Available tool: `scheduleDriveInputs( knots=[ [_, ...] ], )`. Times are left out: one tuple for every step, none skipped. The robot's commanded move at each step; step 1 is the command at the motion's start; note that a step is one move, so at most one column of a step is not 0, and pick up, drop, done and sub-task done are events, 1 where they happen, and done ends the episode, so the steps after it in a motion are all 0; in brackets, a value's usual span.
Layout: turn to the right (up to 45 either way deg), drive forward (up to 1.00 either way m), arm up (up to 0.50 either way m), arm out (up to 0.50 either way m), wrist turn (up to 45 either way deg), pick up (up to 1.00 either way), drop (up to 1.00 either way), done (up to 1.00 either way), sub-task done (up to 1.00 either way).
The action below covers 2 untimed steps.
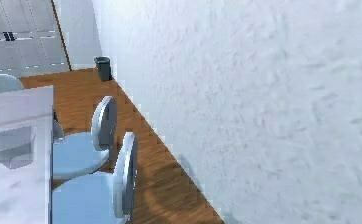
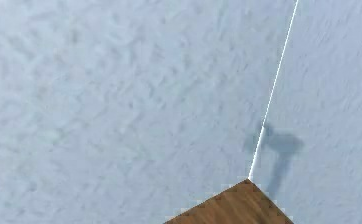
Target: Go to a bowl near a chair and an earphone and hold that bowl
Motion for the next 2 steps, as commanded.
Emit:
scheduleDriveInputs(
  knots=[
    [0.0, 0.7, 0.0, 0.0, 0.0, 0.0, 0.0, 0.0, 0.0],
    [-45.0, 0.0, 0.0, 0.0, 0.0, 0.0, 0.0, 0.0, 0.0]
  ],
)
